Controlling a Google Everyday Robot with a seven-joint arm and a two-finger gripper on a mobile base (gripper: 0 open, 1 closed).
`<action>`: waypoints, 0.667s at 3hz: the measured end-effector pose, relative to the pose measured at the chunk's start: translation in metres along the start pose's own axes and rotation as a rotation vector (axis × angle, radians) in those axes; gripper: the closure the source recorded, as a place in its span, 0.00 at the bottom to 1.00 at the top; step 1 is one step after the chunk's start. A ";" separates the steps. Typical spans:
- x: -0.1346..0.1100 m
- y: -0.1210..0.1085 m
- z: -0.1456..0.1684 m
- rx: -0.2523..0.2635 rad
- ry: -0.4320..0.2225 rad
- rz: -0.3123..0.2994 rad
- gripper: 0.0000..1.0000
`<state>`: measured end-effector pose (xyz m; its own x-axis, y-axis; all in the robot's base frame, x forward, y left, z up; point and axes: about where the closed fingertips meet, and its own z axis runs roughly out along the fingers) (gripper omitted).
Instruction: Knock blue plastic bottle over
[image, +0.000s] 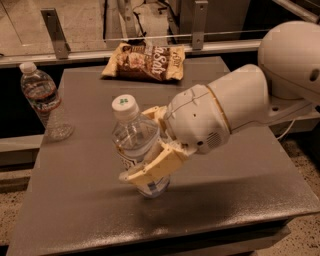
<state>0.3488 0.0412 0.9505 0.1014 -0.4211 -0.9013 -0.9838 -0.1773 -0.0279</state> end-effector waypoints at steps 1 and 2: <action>0.011 0.001 -0.021 0.002 0.117 0.035 1.00; 0.032 0.005 -0.043 -0.023 0.253 0.086 1.00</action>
Offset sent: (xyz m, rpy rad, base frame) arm 0.0079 -0.0977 -0.0268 -0.4510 0.0946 -0.0252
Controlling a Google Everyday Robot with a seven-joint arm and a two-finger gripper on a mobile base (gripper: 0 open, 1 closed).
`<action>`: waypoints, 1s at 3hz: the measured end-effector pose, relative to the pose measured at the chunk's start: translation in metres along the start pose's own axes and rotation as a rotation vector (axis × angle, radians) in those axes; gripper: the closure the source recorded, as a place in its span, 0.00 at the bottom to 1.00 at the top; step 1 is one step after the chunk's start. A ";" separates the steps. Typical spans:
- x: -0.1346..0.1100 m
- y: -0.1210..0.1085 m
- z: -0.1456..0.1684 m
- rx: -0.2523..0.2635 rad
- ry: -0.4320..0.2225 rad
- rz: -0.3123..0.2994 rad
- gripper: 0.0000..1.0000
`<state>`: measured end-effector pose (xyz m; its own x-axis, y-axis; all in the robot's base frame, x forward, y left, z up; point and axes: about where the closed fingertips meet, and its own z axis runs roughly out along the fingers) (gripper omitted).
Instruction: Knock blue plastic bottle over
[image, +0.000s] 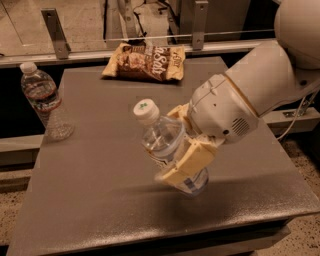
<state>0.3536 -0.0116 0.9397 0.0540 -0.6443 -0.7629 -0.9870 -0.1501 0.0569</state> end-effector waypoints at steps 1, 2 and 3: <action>0.037 -0.003 -0.021 -0.005 0.120 0.067 1.00; 0.080 -0.025 -0.041 0.015 0.217 0.145 0.99; 0.101 -0.039 -0.048 0.043 0.230 0.186 0.99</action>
Offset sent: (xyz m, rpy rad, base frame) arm 0.0514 -0.1131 -0.0466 -0.3371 0.0991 -0.1215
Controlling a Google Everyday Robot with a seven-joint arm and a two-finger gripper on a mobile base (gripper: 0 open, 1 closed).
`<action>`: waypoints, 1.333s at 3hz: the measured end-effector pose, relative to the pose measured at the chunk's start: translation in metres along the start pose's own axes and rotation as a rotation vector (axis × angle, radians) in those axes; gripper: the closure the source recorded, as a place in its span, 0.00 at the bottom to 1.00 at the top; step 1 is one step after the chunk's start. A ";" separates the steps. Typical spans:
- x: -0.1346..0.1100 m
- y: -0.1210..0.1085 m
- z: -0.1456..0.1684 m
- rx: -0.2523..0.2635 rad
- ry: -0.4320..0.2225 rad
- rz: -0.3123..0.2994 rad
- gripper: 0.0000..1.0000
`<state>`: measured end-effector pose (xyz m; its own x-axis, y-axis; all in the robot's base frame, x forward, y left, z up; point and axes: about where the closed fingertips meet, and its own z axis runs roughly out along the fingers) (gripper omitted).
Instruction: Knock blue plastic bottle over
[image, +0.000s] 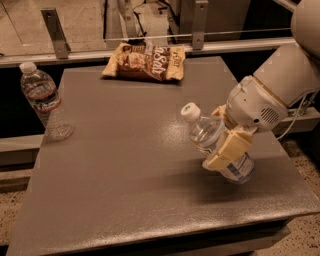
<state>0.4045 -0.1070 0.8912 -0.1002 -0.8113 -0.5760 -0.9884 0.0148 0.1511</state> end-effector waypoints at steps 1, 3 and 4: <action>0.005 -0.018 0.004 0.038 -0.030 0.017 0.81; -0.016 -0.044 0.010 0.083 -0.086 -0.025 0.35; -0.023 -0.047 0.013 0.085 -0.108 -0.034 0.12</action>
Offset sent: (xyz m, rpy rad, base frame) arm 0.0569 0.0119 -0.0038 0.0854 -0.1045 -0.0551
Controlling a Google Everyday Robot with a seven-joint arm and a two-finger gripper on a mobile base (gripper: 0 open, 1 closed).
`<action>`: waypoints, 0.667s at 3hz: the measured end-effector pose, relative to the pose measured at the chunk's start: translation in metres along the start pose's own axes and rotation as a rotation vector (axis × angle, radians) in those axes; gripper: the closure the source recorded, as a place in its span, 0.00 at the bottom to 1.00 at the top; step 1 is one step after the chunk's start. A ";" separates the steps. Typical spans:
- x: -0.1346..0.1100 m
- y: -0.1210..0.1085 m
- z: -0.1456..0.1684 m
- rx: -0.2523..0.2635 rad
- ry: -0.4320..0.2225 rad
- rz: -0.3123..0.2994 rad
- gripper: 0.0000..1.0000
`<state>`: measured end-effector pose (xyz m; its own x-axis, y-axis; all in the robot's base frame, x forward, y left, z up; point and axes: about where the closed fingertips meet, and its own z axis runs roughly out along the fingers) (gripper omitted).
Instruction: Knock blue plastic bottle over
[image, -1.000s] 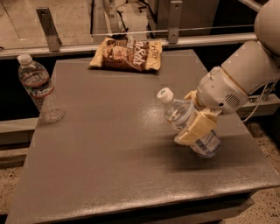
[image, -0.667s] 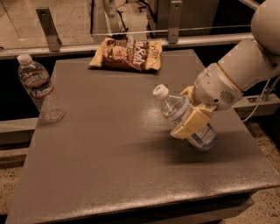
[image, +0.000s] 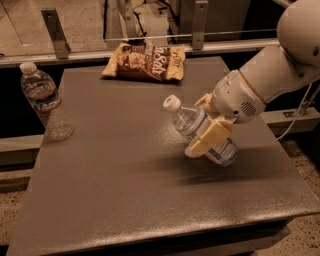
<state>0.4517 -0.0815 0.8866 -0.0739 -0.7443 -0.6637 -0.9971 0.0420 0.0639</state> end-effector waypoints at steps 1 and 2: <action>-0.008 -0.003 -0.003 0.011 -0.020 -0.015 0.00; -0.012 0.000 -0.001 0.017 -0.045 -0.024 0.00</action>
Offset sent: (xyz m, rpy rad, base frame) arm -0.0003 0.0094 0.0080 0.0792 -0.0398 -0.0015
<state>0.4528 -0.0737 0.8953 -0.0503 -0.7143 -0.6981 -0.9987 0.0363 0.0348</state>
